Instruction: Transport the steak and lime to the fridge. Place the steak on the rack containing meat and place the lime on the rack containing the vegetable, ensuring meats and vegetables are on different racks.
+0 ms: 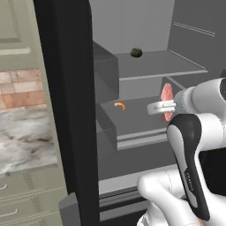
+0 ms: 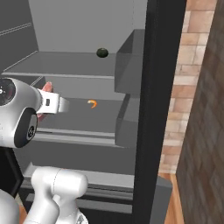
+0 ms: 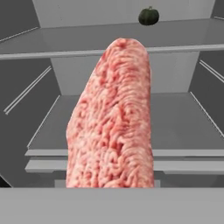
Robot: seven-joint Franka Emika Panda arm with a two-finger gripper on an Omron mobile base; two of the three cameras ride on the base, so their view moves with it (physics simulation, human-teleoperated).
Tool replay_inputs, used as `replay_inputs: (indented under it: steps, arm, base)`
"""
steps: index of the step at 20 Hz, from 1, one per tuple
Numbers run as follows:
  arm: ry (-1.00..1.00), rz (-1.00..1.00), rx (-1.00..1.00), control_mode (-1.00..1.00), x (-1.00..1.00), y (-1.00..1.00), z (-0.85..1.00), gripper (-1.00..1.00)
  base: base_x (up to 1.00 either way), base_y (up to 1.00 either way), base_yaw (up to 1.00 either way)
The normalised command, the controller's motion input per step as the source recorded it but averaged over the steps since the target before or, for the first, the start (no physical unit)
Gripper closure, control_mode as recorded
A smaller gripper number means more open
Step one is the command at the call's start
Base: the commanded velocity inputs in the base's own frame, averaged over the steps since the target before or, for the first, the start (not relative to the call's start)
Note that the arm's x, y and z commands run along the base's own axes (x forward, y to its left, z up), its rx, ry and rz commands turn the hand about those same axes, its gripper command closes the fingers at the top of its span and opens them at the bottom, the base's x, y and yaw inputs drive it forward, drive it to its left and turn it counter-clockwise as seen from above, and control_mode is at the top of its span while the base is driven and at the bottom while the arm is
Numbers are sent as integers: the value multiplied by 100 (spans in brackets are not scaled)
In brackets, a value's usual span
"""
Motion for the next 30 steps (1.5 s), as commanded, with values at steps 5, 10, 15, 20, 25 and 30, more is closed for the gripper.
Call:
replay_inputs:
  steps: [5, 10, 15, 20, 25, 30]
  arm:
    - [0, 0, 0, 100, 0, 0, 0, 100]
    - [0, 0, 0, 100, 0, 0, 0, 100]
    - [0, 0, 0, -100, 0, 0, -2, 100]
    - [0, 0, -2, -100, 0, 0, -47, 100]
    - [2, 0, 0, -100, 29, 0, -52, 100]
    - [6, 0, 0, -100, 63, 0, -54, 100]
  base:
    - [0, -5, 4]
    - [0, 0, 3]
    - [0, 0, 1]
    - [0, 0, 0]
    - [0, 0, 0]
    - [0, 0, 0]
